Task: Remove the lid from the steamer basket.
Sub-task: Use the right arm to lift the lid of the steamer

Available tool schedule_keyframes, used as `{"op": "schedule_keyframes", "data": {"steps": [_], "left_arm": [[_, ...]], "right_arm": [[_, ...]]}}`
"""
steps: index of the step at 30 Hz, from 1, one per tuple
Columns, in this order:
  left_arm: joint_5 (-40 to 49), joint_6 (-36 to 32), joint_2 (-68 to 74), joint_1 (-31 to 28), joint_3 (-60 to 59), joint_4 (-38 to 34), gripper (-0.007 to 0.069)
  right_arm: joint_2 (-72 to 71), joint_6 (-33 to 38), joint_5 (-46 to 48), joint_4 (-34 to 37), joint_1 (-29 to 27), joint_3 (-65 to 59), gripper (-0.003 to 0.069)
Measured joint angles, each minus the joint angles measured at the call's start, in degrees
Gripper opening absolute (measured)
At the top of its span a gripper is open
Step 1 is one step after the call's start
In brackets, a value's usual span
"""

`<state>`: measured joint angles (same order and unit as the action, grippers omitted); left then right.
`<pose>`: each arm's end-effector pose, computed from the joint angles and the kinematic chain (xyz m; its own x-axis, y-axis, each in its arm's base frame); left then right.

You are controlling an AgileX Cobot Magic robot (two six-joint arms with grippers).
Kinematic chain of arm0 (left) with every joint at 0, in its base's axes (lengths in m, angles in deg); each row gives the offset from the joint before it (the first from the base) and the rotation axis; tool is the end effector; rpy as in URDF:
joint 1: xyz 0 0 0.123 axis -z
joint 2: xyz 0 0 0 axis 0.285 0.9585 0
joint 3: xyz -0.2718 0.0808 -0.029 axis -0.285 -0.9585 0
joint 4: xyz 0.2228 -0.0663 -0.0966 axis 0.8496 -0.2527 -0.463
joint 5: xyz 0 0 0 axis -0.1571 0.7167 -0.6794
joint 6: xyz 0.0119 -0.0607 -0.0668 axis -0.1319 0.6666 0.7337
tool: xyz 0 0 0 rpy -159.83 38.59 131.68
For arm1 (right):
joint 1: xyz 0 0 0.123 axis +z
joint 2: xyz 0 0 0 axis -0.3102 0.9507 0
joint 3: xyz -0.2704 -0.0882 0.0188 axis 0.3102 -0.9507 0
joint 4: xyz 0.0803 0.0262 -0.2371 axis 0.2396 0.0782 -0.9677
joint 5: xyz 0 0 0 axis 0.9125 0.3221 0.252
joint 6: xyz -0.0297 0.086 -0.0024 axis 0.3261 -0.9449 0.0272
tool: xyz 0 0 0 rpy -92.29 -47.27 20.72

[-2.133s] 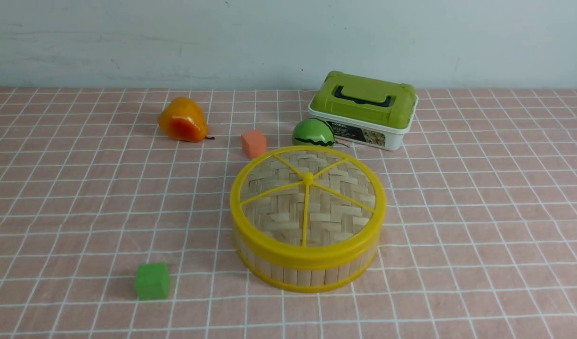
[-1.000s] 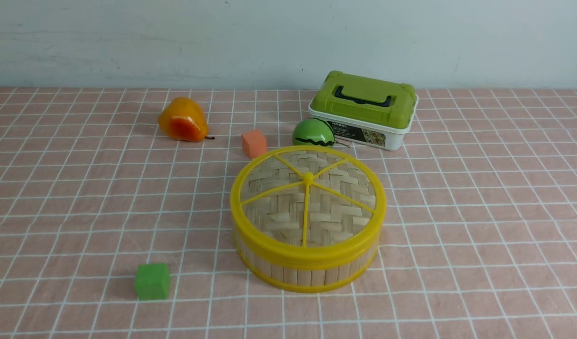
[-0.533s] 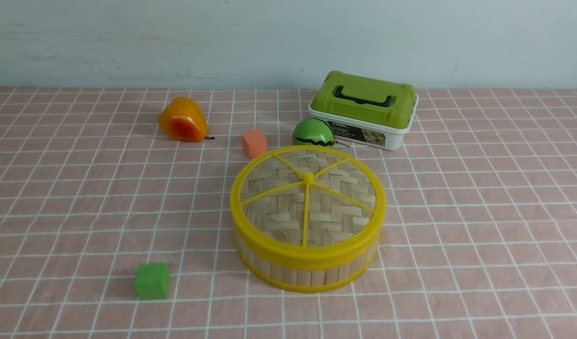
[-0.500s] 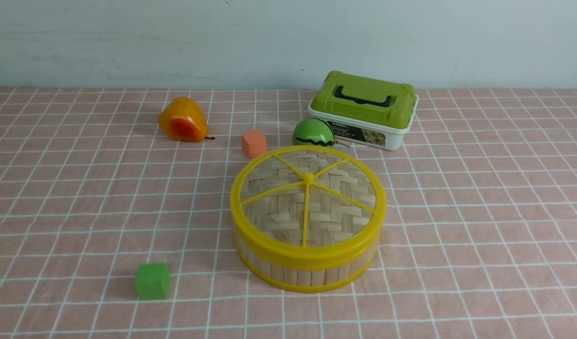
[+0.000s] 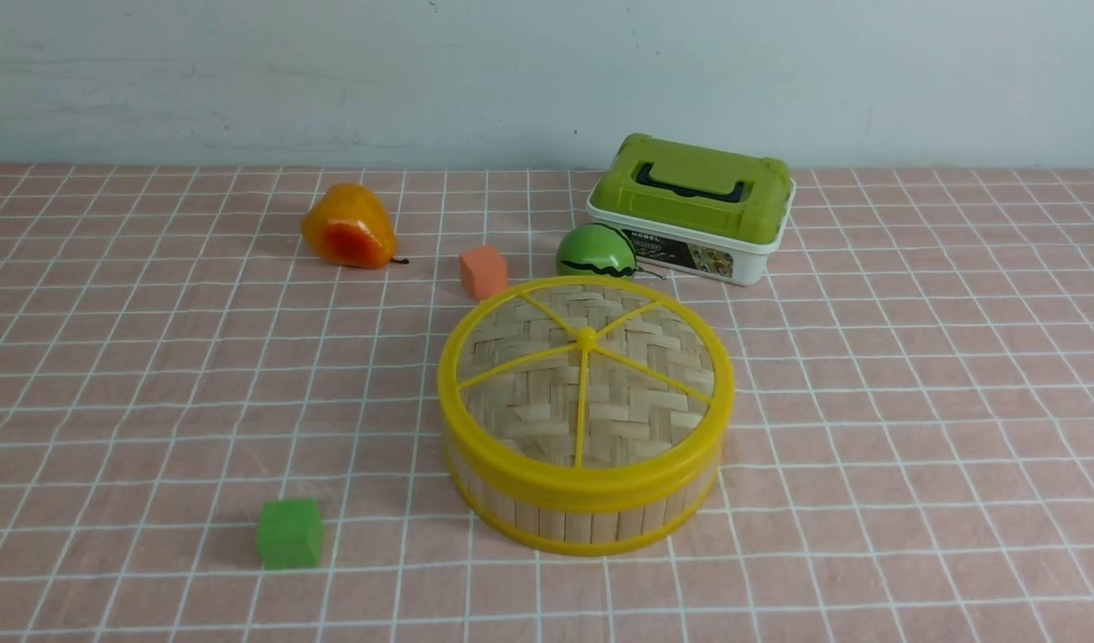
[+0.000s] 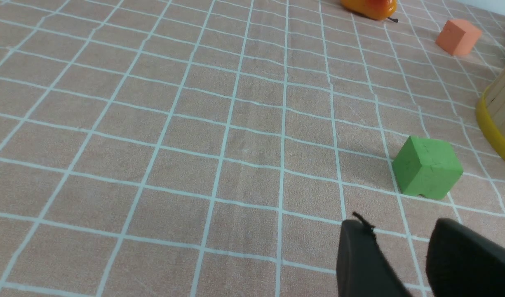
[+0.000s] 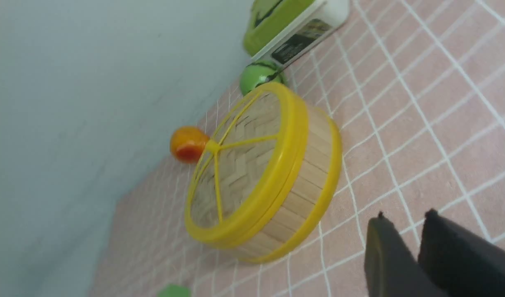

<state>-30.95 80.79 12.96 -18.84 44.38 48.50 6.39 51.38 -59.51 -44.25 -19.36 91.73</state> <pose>0.0530 0.0012 0.1705 -0.2728 -0.2654 -0.9247 -0.1033 0.9637 -0.2461 0.0470 0.0301 0.2207 -0.3685 0.6898 -0.6232 -0.0670 0.6490 0.7579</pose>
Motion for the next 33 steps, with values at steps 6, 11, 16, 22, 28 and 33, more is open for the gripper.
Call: {"op": "schedule_keyframes", "data": {"steps": [6, 11, 16, 22, 28, 33], "left_arm": [[0.00, 0.00, 0.00, 0.00, 0.00, 0.00, 0.0239], [0.00, 0.00, 0.00, 0.00, 0.00, 0.00, 0.0239], [0.00, 0.00, 0.00, 0.00, 0.00, 0.00, 0.0239], [0.00, 0.00, 0.00, 0.00, 0.00, 0.00, 0.0239], [0.00, 0.00, 0.00, 0.00, 0.00, 0.00, 0.0239], [0.00, 0.00, 0.00, 0.00, 0.00, 0.00, 0.0239]], "right_arm": [[21.30, 19.15, 21.82, -12.60, 0.00, 25.24, -0.0021], [38.90, 27.27, 37.68, -19.19, 0.09, 44.80, -0.0019], [53.37, 28.38, 42.18, -20.15, 5.41, 60.29, -0.0006], [70.89, 22.79, 42.44, -28.10, 19.50, 73.89, -0.0003], [90.10, 15.44, 42.44, -37.41, 27.63, 87.60, 0.0020], [104.20, 12.92, 42.22, -37.99, 30.07, 99.91, 0.0111]]}}
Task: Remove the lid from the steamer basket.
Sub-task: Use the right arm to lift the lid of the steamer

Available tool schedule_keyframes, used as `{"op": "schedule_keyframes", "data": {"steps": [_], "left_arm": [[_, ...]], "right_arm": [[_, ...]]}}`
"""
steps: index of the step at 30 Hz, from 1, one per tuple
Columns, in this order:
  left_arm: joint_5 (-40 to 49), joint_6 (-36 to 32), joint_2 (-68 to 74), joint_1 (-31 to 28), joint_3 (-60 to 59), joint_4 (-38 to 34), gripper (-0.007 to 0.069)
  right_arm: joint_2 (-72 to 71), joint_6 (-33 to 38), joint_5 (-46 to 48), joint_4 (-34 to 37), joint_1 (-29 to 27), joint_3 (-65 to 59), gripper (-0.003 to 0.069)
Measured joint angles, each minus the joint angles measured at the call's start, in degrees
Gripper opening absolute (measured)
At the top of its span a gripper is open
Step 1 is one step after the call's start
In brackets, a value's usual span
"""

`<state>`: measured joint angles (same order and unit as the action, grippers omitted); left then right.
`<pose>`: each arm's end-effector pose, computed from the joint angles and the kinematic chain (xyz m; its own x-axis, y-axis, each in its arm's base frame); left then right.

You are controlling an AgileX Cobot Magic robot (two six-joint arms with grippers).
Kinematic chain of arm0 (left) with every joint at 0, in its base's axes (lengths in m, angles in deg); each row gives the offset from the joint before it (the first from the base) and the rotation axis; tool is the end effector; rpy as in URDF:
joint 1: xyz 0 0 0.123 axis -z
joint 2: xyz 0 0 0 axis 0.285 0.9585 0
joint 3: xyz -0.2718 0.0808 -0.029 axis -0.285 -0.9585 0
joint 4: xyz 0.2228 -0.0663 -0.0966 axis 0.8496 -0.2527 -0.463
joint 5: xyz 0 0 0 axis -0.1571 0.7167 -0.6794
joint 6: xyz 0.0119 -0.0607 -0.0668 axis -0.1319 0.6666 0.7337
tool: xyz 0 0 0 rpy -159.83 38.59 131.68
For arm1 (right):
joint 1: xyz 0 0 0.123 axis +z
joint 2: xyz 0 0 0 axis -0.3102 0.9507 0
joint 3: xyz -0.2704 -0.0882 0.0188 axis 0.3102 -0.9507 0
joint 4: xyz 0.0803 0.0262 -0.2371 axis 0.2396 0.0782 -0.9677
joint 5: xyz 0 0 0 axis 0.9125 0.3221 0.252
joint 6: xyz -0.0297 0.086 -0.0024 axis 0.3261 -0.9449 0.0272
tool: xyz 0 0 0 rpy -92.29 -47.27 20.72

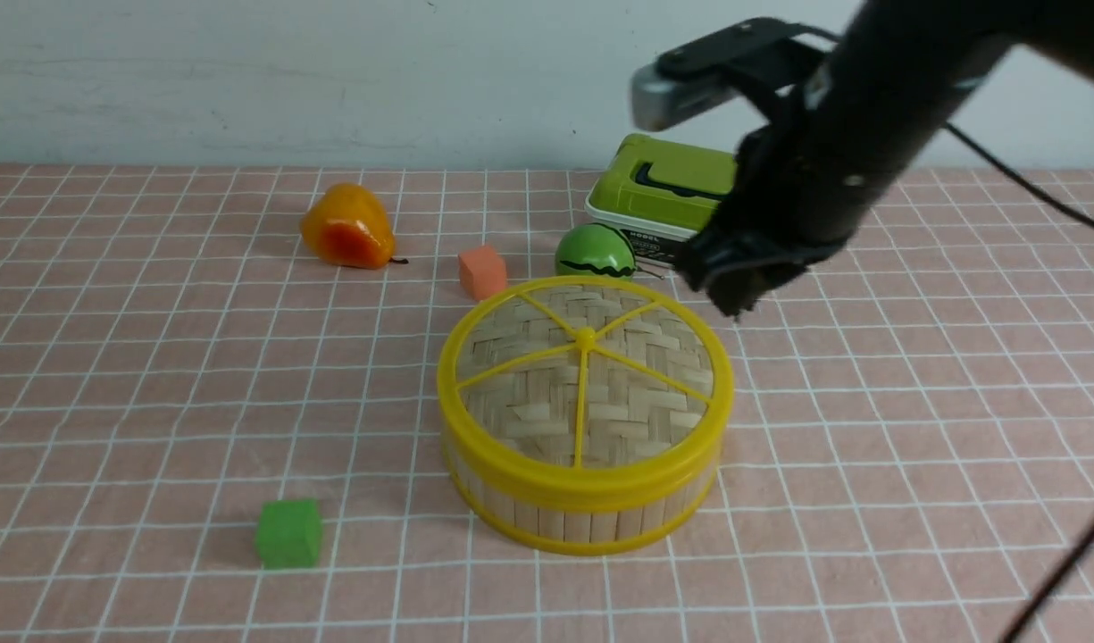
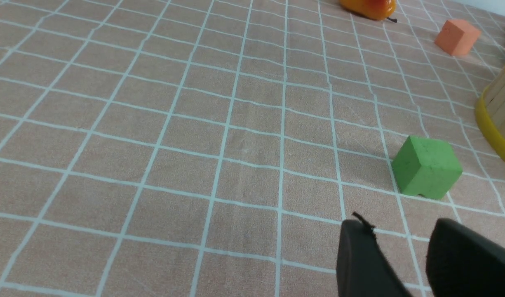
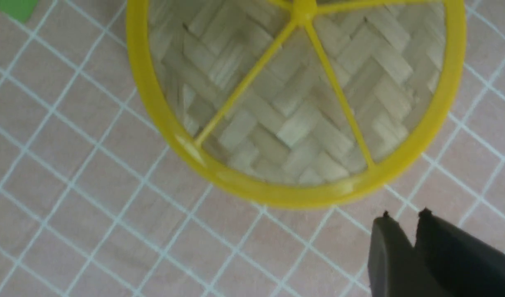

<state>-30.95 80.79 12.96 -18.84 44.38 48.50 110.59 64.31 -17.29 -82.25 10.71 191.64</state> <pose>0.0530 0.0012 0.1705 -0.2728 -0.2654 -0.9247 -0.1033 0.9637 -0.2461 0.3478 0.2021 0.3467 -0.7512 -0.5106 -0.4184 -0.5840 0.8095 0.0607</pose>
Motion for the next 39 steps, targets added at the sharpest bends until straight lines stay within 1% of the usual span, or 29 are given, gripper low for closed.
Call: {"op": "schedule_keyframes", "data": {"steps": [1, 2, 3, 4, 6, 7, 8, 9, 10, 11, 14, 16, 20, 25, 28, 30, 32, 39], "left_arm": [[0.00, 0.00, 0.00, 0.00, 0.00, 0.00, 0.0239], [0.00, 0.00, 0.00, 0.00, 0.00, 0.00, 0.0239], [0.00, 0.00, 0.00, 0.00, 0.00, 0.00, 0.0239], [0.00, 0.00, 0.00, 0.00, 0.00, 0.00, 0.0239], [0.00, 0.00, 0.00, 0.00, 0.00, 0.00, 0.0239], [0.00, 0.00, 0.00, 0.00, 0.00, 0.00, 0.0239], [0.00, 0.00, 0.00, 0.00, 0.00, 0.00, 0.0239], [0.00, 0.00, 0.00, 0.00, 0.00, 0.00, 0.0239], [0.00, 0.00, 0.00, 0.00, 0.00, 0.00, 0.0239], [0.00, 0.00, 0.00, 0.00, 0.00, 0.00, 0.0239], [0.00, 0.00, 0.00, 0.00, 0.00, 0.00, 0.0239], [0.00, 0.00, 0.00, 0.00, 0.00, 0.00, 0.0239], [0.00, 0.00, 0.00, 0.00, 0.00, 0.00, 0.0239], [0.00, 0.00, 0.00, 0.00, 0.00, 0.00, 0.0239], [0.00, 0.00, 0.00, 0.00, 0.00, 0.00, 0.0239], [0.00, 0.00, 0.00, 0.00, 0.00, 0.00, 0.0239], [0.00, 0.00, 0.00, 0.00, 0.00, 0.00, 0.0239], [0.00, 0.00, 0.00, 0.00, 0.00, 0.00, 0.0239]], "right_arm": [[0.54, -0.14, 0.00, 0.07, 0.07, 0.50, 0.0116], [4.10, -0.34, -0.07, 0.44, 0.51, 3.80, 0.0171], [6.81, -0.45, -0.07, 0.71, 0.91, 6.30, 0.0210], [7.23, -0.46, -0.07, 0.83, 1.02, 7.07, 0.0226], [11.92, -0.50, -0.07, 1.16, 1.47, 11.06, 0.0323], [12.51, -0.50, -0.07, 1.22, 1.52, 11.60, 0.0330], [14.89, -0.55, -0.07, 1.28, 1.55, 13.59, 0.0382], [15.78, -0.52, -0.07, 1.28, 1.55, 14.24, 0.0402], [15.96, -0.52, -0.07, 1.28, 1.55, 14.37, 0.0402], [17.01, -0.52, -0.11, 1.23, 1.55, 15.01, 0.0420], [18.80, -0.52, -0.18, 1.16, 1.55, 15.25, 0.0428], [19.33, -0.52, -0.28, 1.16, 1.55, 15.25, 0.0426], [20.54, -0.52, -3.42, 1.28, 1.55, 15.32, 0.0387], [20.91, -0.52, -5.89, 1.87, 1.55, 15.38, 0.0307], [20.91, -0.52, -6.01, 2.25, 1.55, 15.38, 0.0204], [20.91, -0.52, -5.83, 2.78, 1.55, 15.38, 0.0101], [20.91, -0.52, -5.71, 3.02, 1.55, 15.49, 0.0074], [20.60, -0.52, -4.48, 3.15, 1.55, 15.48, 0.0078]]}}
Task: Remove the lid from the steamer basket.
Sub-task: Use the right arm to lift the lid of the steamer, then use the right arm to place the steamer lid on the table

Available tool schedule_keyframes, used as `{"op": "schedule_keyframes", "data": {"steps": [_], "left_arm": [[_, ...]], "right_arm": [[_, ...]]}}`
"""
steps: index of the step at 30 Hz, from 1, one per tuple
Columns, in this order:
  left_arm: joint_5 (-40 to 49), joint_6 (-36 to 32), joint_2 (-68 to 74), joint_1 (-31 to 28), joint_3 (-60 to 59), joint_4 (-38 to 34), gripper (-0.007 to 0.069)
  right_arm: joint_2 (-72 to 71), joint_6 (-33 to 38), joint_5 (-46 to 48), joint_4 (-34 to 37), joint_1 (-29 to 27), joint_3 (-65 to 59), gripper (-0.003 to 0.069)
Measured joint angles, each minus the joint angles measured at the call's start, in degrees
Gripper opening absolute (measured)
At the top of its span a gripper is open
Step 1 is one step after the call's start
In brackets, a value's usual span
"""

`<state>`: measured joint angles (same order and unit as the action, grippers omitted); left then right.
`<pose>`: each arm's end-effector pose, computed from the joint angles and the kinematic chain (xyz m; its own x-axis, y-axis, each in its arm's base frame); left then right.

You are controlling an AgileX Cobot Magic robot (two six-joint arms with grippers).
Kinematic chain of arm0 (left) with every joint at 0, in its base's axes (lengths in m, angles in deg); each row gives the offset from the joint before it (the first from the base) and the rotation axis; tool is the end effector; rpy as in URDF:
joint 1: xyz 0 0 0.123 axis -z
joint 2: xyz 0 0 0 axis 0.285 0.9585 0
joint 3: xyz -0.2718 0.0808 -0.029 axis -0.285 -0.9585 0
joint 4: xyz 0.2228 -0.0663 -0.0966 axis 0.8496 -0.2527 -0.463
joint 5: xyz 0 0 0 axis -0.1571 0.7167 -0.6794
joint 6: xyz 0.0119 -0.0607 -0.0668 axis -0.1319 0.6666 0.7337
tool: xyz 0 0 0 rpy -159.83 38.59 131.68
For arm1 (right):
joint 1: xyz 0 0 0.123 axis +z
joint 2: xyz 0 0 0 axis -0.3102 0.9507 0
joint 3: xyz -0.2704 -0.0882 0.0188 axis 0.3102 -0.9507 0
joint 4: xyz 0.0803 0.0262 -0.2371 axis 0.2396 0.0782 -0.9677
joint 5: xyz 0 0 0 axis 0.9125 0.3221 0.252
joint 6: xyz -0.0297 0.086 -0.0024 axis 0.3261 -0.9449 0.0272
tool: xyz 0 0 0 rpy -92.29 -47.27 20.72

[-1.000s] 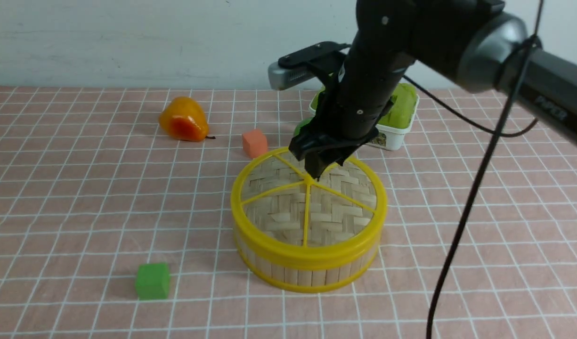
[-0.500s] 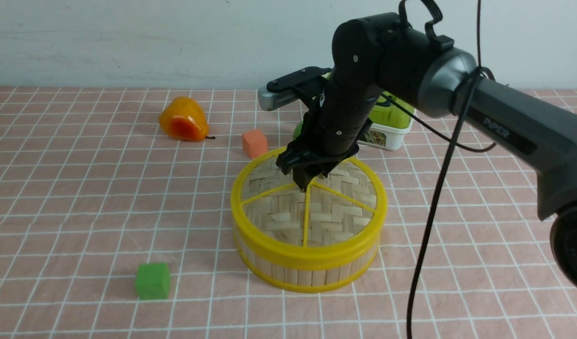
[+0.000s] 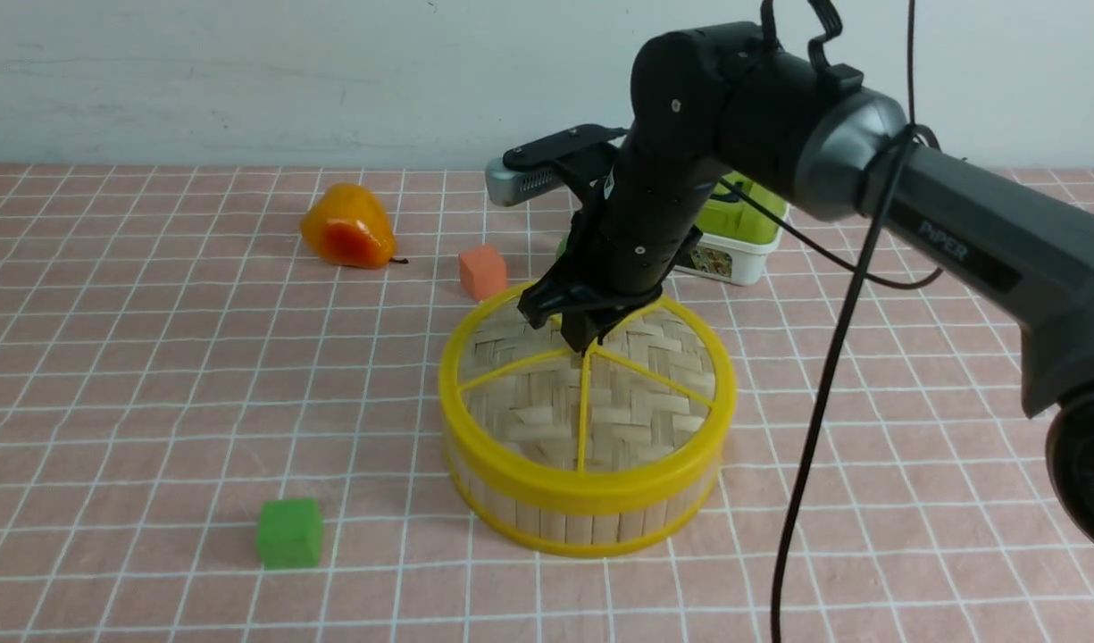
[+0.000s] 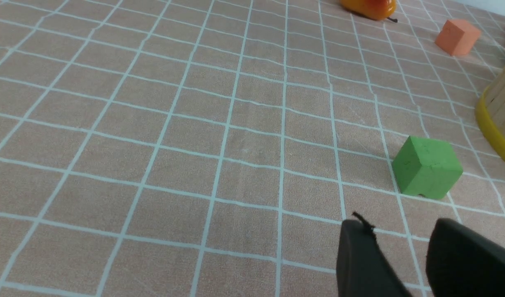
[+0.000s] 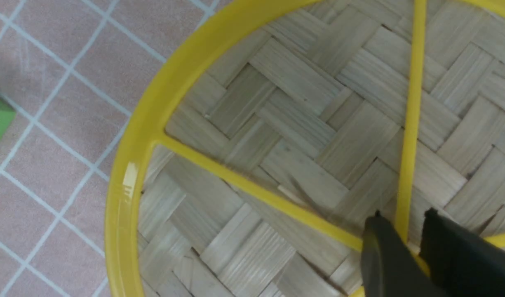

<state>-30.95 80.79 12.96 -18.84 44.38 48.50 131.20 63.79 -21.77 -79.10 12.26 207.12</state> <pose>0.0530 0.0012 0.1705 -0.2728 -0.2654 -0.9247 -0.1033 0.9637 -0.2461 0.4144 0.2586 0.2666 -0.7625 -0.5002 -0.4103 -0.5891 0.7990 0.1207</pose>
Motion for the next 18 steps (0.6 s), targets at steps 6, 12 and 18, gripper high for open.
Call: {"op": "schedule_keyframes", "data": {"steps": [6, 12, 18], "left_arm": [[0.00, 0.00, 0.00, 0.00, 0.00, 0.00, 0.0239], [0.00, 0.00, 0.00, 0.00, 0.00, 0.00, 0.0239], [0.00, 0.00, 0.00, 0.00, 0.00, 0.00, 0.0239]], "right_arm": [[-7.92, 0.29, 4.53, -3.46, -0.05, 1.63, 0.0078], [-20.08, 0.53, 4.62, -9.58, -4.01, -0.77, 0.0078], [-29.27, 0.17, 4.62, -10.02, -15.09, -15.54, 0.0078]]}}
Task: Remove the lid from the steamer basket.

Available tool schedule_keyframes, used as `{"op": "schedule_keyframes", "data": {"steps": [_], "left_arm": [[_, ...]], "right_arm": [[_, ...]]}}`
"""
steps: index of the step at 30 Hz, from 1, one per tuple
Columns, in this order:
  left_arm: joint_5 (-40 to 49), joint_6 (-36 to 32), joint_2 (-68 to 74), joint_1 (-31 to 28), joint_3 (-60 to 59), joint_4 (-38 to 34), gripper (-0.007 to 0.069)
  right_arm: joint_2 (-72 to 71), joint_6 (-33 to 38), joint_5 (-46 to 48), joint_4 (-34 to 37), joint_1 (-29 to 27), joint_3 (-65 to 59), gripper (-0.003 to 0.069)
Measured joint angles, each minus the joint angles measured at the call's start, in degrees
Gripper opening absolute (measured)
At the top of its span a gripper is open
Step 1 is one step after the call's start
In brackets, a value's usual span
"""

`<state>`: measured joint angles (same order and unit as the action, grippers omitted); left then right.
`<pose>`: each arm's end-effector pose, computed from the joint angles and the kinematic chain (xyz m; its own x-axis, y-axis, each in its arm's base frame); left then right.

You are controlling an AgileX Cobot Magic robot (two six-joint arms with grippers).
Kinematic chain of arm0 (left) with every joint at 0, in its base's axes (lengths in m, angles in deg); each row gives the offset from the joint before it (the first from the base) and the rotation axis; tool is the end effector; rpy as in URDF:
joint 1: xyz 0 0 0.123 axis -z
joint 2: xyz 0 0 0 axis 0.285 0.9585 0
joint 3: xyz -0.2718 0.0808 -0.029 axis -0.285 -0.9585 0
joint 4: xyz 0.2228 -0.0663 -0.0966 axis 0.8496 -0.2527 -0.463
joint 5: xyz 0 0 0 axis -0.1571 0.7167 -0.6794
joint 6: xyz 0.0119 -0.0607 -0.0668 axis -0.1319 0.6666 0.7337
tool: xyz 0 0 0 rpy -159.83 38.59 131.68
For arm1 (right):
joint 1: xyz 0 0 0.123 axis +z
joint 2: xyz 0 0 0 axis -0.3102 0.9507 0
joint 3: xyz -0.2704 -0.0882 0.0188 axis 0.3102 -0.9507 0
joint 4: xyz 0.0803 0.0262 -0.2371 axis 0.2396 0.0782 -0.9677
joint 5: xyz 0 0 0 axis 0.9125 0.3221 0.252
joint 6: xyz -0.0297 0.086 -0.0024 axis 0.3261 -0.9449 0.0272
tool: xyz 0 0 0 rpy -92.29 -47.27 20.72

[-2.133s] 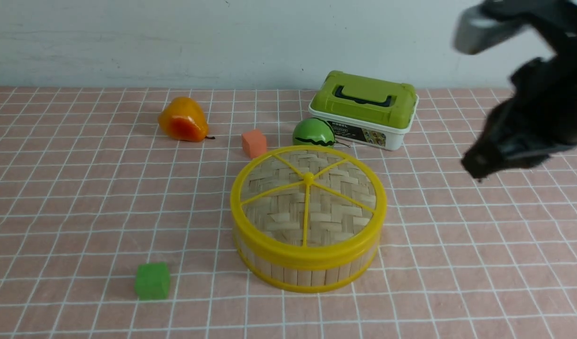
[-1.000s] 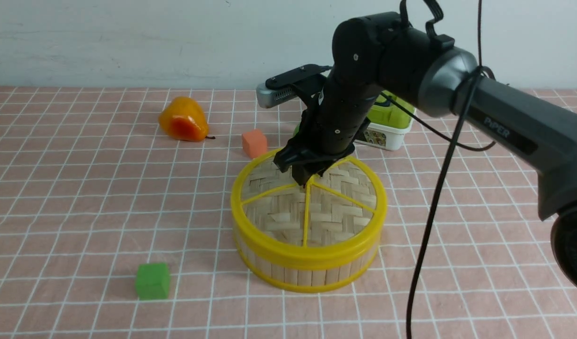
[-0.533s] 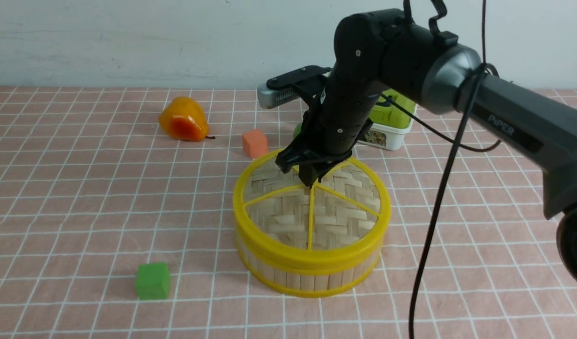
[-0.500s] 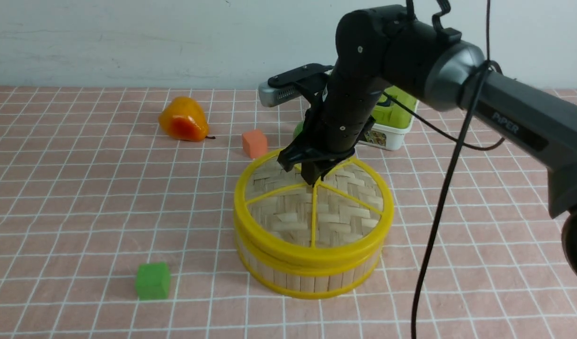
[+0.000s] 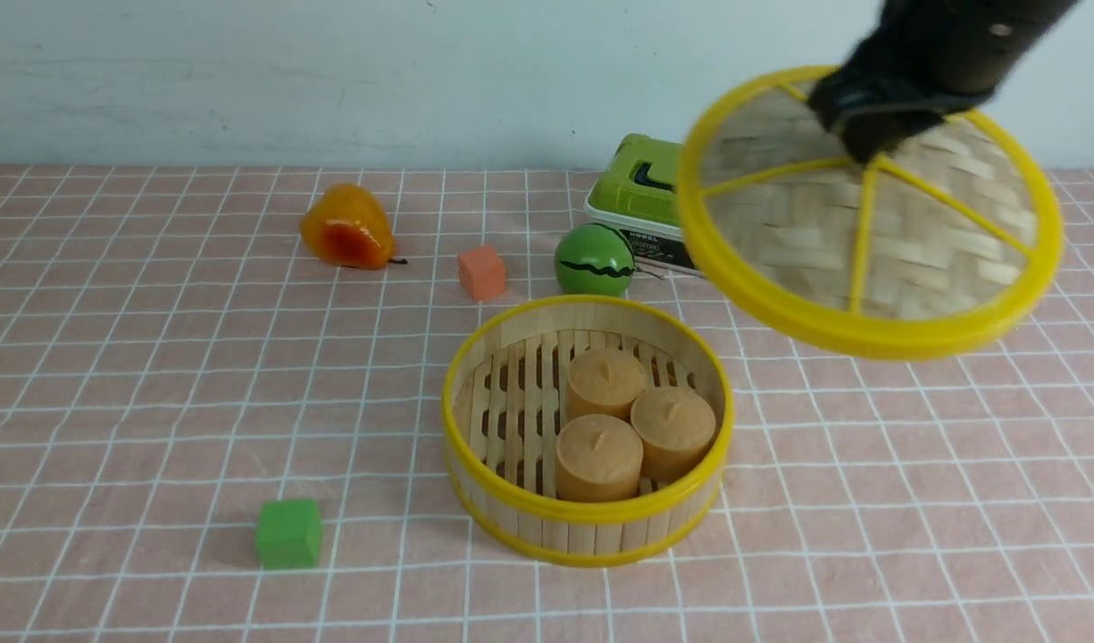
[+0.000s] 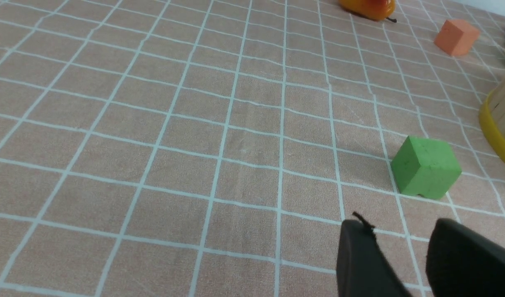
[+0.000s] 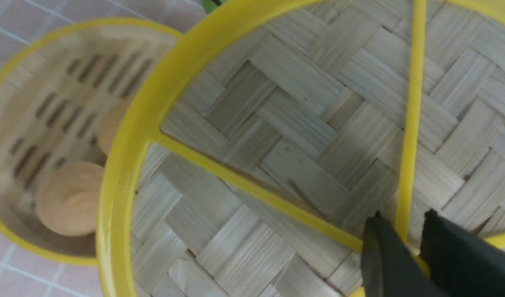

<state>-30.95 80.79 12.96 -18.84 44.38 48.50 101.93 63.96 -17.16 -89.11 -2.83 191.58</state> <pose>0.0530 0.0012 0.1705 -0.2728 -0.2654 -0.9247 -0.1033 0.9637 -0.2461 0.3512 0.0950 0.4038 -0.7759 -0.3340 -0.5353 -0.3533 0.9329 -0.0700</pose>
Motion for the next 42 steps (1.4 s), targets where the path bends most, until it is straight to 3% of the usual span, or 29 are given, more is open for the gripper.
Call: {"op": "schedule_keyframes", "data": {"steps": [3, 7, 13, 20, 27, 33, 36, 42], "left_arm": [[0.00, 0.00, 0.00, 0.00, 0.00, 0.00, 0.0239], [0.00, 0.00, 0.00, 0.00, 0.00, 0.00, 0.0239], [0.00, 0.00, 0.00, 0.00, 0.00, 0.00, 0.0239], [0.00, 0.00, 0.00, 0.00, 0.00, 0.00, 0.0239], [0.00, 0.00, 0.00, 0.00, 0.00, 0.00, 0.0239], [0.00, 0.00, 0.00, 0.00, 0.00, 0.00, 0.0239], [0.00, 0.00, 0.00, 0.00, 0.00, 0.00, 0.0239], [0.00, 0.00, 0.00, 0.00, 0.00, 0.00, 0.0239]], "right_arm": [[-3.82, -0.16, -5.53, 1.04, -7.40, -12.26, 0.0078], [-4.38, -0.21, -14.30, 3.39, -11.21, -21.52, 0.0078], [-0.88, -0.21, -28.39, 5.45, -11.81, -32.37, 0.0078], [6.03, -0.21, -35.76, 5.54, -11.81, -33.34, 0.0078], [9.32, -0.21, -38.73, 7.92, -11.81, -33.34, 0.0114], [8.39, -0.21, -37.97, 9.10, -11.81, -33.28, 0.0297], [3.04, -0.21, -35.22, 9.31, -11.81, -33.28, 0.0342], [-14.18, 1.82, -33.13, 8.76, -11.81, -33.28, 0.0307]]}}
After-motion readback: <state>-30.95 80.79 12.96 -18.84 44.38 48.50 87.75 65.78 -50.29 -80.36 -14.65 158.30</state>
